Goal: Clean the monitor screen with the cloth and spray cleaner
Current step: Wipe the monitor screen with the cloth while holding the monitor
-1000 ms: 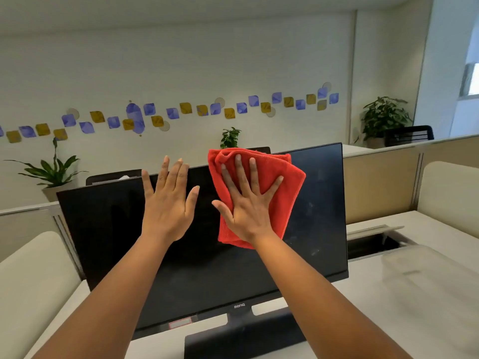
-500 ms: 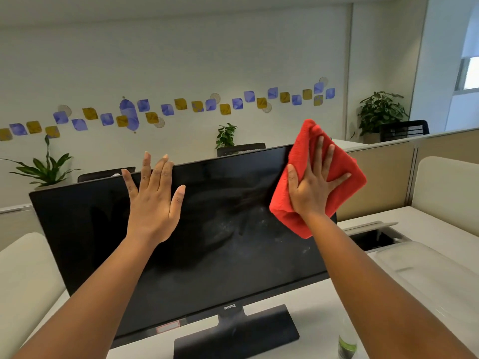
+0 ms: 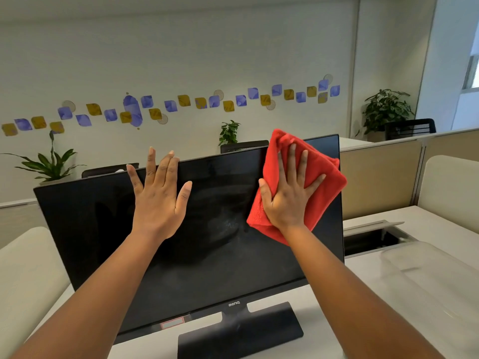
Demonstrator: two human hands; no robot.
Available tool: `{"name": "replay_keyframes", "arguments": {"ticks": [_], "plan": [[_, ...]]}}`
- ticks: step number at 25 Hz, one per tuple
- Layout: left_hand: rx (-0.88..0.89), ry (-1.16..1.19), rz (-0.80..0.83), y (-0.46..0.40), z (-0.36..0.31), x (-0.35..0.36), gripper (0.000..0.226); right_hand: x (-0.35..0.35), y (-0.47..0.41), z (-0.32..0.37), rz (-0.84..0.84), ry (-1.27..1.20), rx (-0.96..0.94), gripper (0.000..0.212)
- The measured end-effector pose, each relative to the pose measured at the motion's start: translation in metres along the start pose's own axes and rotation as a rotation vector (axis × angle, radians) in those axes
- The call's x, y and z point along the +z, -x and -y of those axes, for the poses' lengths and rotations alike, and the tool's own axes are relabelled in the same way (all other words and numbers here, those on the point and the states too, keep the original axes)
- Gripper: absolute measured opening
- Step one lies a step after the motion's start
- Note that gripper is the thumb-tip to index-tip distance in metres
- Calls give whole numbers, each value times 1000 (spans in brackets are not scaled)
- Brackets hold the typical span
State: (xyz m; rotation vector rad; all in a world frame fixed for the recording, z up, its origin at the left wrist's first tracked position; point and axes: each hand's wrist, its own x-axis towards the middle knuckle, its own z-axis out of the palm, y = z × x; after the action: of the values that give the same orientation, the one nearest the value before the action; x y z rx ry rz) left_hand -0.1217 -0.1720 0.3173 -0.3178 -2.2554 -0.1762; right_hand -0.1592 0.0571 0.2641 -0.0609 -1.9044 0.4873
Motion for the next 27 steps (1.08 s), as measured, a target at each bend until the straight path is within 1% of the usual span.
{"name": "replay_keyframes", "arguments": {"ticks": [3,5,8,12,14,16,18,23,27], "plan": [[0,3,4,0,1,0,74,7,33,-7,18,29,-46,71],[2,-7,7,0,1,0,74,8,52,-18,36,30,-26,74],[5,-5,11,1,2,-1,73,4,58,-35,30,-7,80,72],[11,11,30,0,4,-1,74,-5,19,-45,-3,-79,337,69],[10,8,33,0,4,-1,74,-9,-7,-43,-22,-86,364,70],[7,13,32,-1,3,-1,74,-10,-23,-32,-22,-69,295,73],[5,18,33,-1,2,-1,75,-7,-21,-11,-18,-48,189,72],[4,16,22,0,0,-3,75,19,38,49,-13,-26,-50,75],[33,2,21,0,1,-8,77,38,91,79,88,56,-213,75]]}}
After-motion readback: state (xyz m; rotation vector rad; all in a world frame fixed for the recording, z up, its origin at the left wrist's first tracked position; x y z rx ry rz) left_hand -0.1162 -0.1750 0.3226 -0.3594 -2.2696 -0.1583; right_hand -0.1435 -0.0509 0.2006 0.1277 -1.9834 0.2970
